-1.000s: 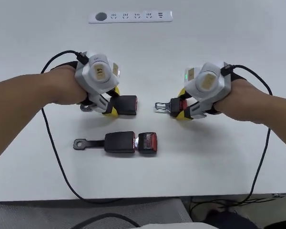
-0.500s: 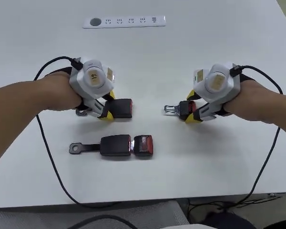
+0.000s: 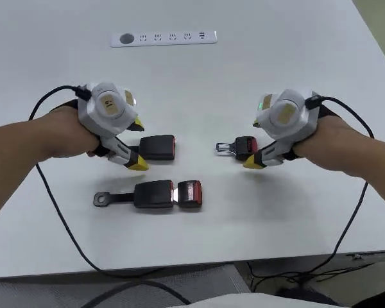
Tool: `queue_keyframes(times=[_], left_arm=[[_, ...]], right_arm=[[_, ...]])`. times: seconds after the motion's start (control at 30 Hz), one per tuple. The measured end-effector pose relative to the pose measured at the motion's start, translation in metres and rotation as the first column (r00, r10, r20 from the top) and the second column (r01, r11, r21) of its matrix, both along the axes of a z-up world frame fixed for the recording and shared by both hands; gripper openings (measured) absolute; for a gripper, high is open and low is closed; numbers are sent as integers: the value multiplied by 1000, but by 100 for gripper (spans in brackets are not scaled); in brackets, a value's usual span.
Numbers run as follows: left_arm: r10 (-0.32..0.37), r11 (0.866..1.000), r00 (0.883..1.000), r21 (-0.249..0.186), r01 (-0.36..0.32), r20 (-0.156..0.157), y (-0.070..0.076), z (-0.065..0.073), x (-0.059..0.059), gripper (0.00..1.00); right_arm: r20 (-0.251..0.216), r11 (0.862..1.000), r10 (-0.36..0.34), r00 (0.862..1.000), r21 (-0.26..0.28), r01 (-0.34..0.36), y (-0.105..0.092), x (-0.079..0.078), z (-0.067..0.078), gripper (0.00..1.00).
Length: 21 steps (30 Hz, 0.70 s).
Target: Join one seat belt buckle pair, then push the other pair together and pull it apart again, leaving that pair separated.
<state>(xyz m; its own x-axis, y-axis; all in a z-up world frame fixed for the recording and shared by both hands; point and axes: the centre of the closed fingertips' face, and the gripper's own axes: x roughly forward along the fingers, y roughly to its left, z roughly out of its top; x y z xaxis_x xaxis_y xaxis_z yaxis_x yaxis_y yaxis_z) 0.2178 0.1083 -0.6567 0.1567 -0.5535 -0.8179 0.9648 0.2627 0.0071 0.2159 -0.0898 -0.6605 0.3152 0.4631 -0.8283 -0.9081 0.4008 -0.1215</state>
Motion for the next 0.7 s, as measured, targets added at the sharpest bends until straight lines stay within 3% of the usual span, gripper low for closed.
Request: queue_keyframes(times=[0.07, 0.1, 0.27, 0.4, 0.43, 0.57, 0.6, 0.63, 0.7], left_arm=[[23, 1000, 1000, -14, -23, 10, 5, -1, -8, 63], [37, 999, 999, -23, -36, 18, 5, 6, -11, 64], [121, 991, 992, -63, -118, 48, 10, 23, -35, 72], [162, 985, 984, -75, -156, 71, 27, 23, -45, 79], [179, 982, 981, -78, -173, 76, 28, 25, -53, 80], [243, 967, 967, -102, -235, 82, 51, 27, -65, 83], [258, 962, 963, -107, -250, 76, 57, 26, -68, 83], [291, 952, 956, -111, -284, 49, 65, 25, -75, 85], [304, 947, 951, -125, -296, 51, 71, 26, -82, 89]], right_arm=[[7, 999, -24, 1000, 32, 24, 4, -12, 14, 64], [2, 998, -25, 1000, 50, 24, 6, -18, 17, 65], [18, 997, -34, 999, 77, 32, 10, -40, 18, 73], [31, 993, -54, 998, 109, 50, 14, -57, 23, 79], [39, 992, -61, 997, 114, 57, 14, -59, 25, 81], [45, 984, -89, 995, 160, 81, 12, -71, 28, 86], [45, 982, -88, 995, 171, 79, 11, -74, 29, 86], [50, 980, -88, 995, 182, 78, 9, -79, 30, 86], [24, 974, -100, 995, 205, 93, 8, -86, 31, 86]])
